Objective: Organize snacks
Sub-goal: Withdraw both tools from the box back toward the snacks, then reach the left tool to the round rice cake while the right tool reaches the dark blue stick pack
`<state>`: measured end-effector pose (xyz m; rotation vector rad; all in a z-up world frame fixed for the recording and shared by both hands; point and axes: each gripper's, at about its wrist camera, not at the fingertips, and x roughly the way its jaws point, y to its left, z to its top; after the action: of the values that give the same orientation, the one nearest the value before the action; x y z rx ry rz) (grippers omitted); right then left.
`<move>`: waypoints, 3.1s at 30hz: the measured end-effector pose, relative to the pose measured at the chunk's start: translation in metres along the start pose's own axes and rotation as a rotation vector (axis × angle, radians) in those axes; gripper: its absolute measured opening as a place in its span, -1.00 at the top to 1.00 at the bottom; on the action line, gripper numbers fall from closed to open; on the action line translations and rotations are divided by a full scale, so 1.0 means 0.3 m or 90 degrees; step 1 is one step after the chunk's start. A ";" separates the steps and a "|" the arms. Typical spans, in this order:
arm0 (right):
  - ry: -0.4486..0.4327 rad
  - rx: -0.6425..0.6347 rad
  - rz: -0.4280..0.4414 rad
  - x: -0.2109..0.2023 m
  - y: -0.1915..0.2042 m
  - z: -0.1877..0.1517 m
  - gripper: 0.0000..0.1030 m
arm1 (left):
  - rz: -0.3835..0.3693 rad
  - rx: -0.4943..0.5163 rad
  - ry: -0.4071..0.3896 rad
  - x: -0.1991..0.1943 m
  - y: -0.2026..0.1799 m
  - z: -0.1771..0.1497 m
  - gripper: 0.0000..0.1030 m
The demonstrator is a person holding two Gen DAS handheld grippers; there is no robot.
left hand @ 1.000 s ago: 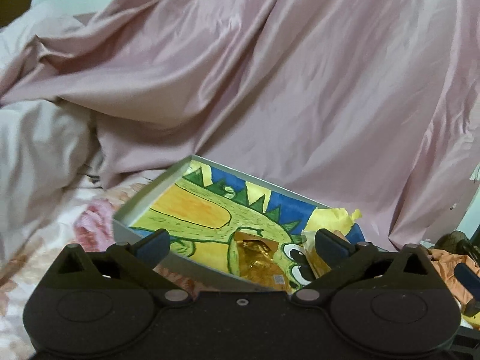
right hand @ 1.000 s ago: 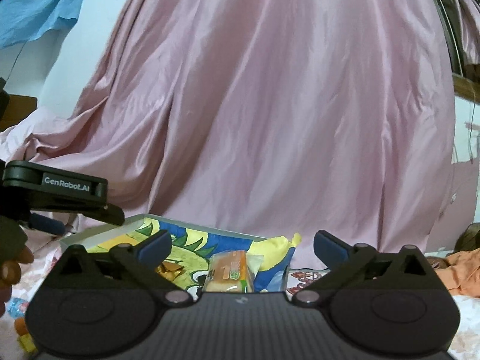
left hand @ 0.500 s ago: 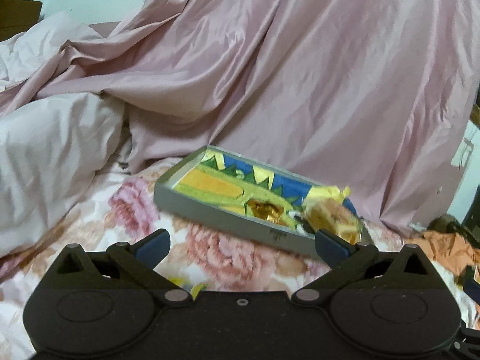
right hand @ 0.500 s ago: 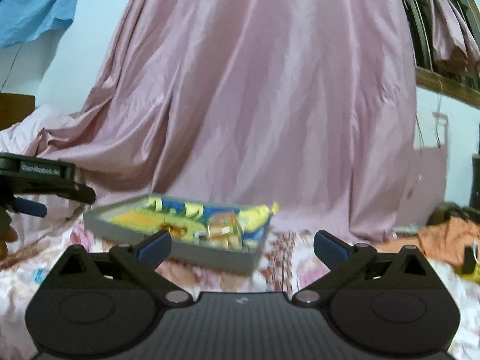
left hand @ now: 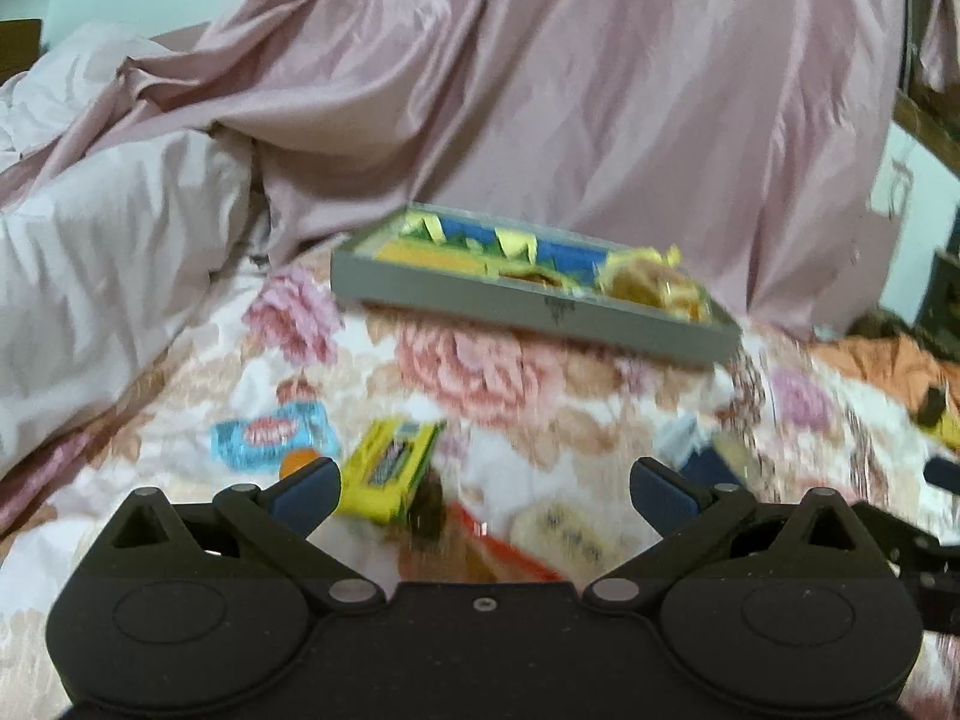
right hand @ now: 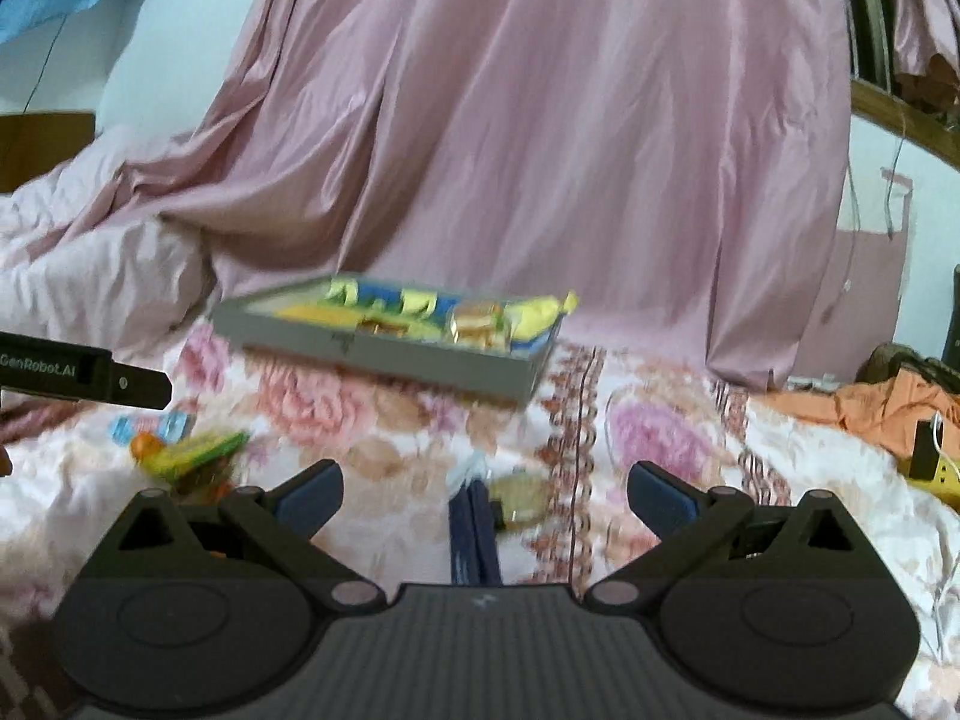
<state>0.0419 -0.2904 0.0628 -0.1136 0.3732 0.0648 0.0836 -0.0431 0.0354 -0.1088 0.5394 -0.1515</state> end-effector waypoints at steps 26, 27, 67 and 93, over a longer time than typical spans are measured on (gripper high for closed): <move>0.204 0.042 0.041 0.148 -0.018 -0.122 -0.99 | -0.047 0.142 0.117 0.101 -0.049 -0.114 -0.99; 0.208 0.044 0.040 0.153 -0.020 -0.123 -0.99 | -0.049 0.150 0.118 0.108 -0.052 -0.112 -0.99; 0.190 0.084 0.110 0.407 -0.082 -0.129 -0.99 | -0.206 0.397 0.287 0.501 -0.170 -0.040 -0.99; 0.198 0.065 0.151 0.404 -0.038 -0.108 0.18 | -0.152 0.325 0.294 0.440 -0.212 -0.041 -0.49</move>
<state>0.1437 -0.3006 -0.0107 0.0230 0.6992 0.2645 0.1816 -0.1292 -0.0322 0.3700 0.9304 -0.5504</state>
